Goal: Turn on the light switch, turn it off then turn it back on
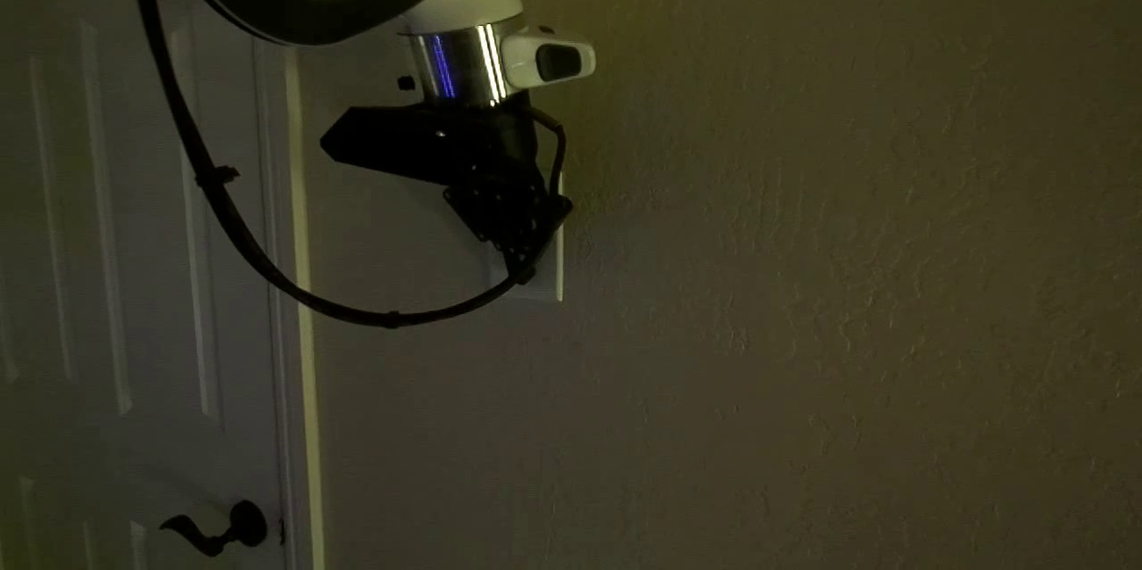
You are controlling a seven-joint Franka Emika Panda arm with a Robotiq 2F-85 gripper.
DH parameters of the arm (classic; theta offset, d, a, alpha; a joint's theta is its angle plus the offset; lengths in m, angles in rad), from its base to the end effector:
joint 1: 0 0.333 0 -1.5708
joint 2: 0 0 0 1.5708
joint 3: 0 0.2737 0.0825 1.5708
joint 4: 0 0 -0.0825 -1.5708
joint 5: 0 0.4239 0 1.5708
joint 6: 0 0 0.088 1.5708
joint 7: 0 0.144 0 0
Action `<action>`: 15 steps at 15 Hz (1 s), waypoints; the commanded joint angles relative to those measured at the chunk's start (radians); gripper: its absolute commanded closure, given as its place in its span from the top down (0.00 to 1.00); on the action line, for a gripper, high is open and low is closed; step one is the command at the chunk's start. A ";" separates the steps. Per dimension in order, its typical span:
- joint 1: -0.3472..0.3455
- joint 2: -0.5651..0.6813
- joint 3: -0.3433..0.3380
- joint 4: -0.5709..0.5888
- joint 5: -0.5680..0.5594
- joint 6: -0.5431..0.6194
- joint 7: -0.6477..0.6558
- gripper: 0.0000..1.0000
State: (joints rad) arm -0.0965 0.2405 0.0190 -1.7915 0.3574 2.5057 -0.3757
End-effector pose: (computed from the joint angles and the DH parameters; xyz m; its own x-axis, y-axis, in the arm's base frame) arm 0.7043 -0.0501 0.3773 0.8675 0.0121 0.4974 0.0969 -0.9846 -0.1452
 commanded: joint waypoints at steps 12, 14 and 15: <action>-0.017 -0.082 0.016 -0.029 0.021 0.044 -0.077 0.06; -0.017 -0.100 0.015 -0.033 0.023 0.063 -0.078 0.06; -0.015 -0.109 0.013 -0.037 0.021 0.060 -0.074 0.06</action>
State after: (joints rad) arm -0.1037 0.1876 0.0197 -1.7957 0.3569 2.5319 -0.4280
